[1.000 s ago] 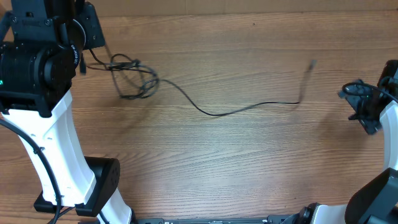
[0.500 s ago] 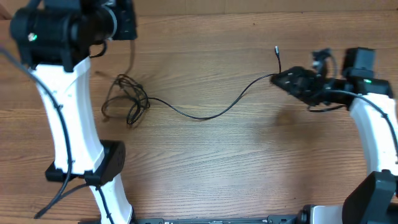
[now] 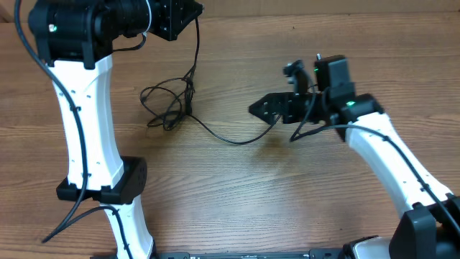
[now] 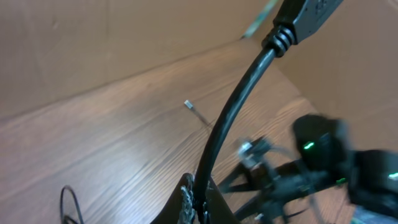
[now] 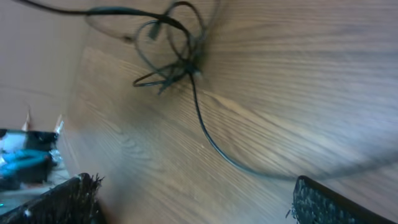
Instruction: Untangle cables
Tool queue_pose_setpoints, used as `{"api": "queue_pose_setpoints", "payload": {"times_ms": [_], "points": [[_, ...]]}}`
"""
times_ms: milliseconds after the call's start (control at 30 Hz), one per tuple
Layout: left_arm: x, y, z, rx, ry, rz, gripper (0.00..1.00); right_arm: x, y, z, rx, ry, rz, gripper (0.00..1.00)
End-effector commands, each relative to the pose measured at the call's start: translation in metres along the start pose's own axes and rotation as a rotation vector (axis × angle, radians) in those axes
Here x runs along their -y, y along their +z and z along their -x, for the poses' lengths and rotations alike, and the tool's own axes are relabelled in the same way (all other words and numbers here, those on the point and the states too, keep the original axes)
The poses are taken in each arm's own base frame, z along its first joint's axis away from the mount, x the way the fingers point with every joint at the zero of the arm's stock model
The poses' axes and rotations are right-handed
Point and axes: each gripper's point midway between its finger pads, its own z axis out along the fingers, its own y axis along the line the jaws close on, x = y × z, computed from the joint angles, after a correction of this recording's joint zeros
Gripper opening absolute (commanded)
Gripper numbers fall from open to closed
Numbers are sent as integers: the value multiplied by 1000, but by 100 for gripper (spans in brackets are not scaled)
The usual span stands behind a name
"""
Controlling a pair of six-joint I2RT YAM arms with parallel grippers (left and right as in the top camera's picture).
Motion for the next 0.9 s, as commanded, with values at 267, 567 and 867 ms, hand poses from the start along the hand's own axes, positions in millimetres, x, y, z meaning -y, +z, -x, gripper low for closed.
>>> {"api": "queue_pose_setpoints", "payload": {"times_ms": [267, 567, 867], "points": [[89, -94, 37, 222, -45, -183, 4, -45, 62, -13, 87, -301, 101, 100], [111, -110, 47, 265, -39, -252, 4, -58, 106, -23, 91, -370, 148, 18], [9, -121, 38, 308, -176, 258, 4, 22, 71, -2, 109, -181, -88, 4]]}}
